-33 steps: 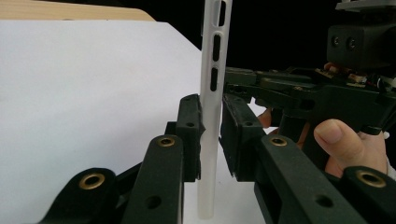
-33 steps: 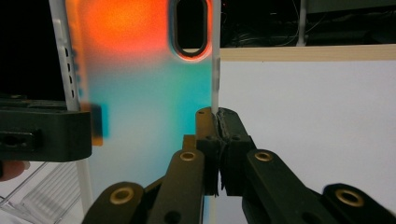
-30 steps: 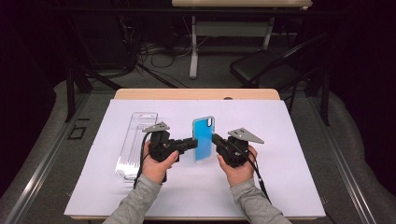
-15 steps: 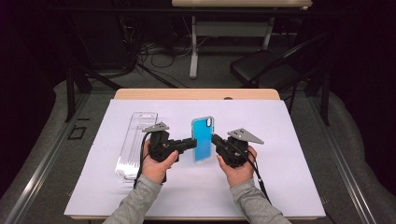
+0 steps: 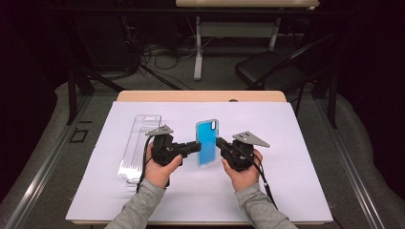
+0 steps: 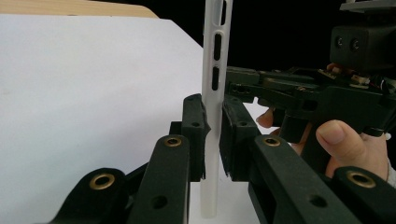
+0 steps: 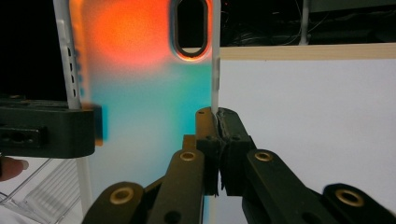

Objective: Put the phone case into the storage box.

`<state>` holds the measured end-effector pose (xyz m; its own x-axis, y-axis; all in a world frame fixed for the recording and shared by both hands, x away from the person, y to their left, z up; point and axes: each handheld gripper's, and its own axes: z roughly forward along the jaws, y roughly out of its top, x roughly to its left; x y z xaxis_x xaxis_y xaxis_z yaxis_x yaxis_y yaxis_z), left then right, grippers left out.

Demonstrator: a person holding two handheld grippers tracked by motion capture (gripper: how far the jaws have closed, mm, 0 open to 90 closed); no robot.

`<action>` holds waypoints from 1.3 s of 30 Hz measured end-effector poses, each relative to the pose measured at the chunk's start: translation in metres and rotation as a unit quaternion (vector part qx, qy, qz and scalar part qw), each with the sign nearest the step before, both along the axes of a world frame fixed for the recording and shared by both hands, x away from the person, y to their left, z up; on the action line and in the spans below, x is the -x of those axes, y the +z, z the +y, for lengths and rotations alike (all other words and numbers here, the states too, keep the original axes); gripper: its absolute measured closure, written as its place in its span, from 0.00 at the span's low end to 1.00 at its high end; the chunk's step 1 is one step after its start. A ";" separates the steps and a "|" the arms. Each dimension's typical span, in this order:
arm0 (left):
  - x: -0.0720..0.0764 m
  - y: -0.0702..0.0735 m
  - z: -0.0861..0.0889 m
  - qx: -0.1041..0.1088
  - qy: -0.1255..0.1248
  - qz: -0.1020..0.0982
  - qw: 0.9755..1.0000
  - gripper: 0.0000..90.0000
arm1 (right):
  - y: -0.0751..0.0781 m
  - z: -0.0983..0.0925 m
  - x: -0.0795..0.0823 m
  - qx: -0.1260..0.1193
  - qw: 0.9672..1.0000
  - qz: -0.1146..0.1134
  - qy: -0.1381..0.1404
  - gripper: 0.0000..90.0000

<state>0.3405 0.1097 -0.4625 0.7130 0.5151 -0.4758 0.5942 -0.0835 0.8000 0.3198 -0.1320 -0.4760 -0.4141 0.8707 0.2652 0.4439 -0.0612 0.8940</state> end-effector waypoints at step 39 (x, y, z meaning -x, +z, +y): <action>-0.001 0.000 0.006 0.011 -0.004 -0.002 1.000 0.91 | 0.002 -0.002 0.001 -0.014 1.000 -0.005 0.020 0.88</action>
<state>0.3414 0.1158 -0.4625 0.7195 0.4980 -0.4841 0.5898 -0.0701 0.8045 0.3186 -0.1336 -0.4735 -0.4513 0.8458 0.2845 0.4375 -0.0682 0.8967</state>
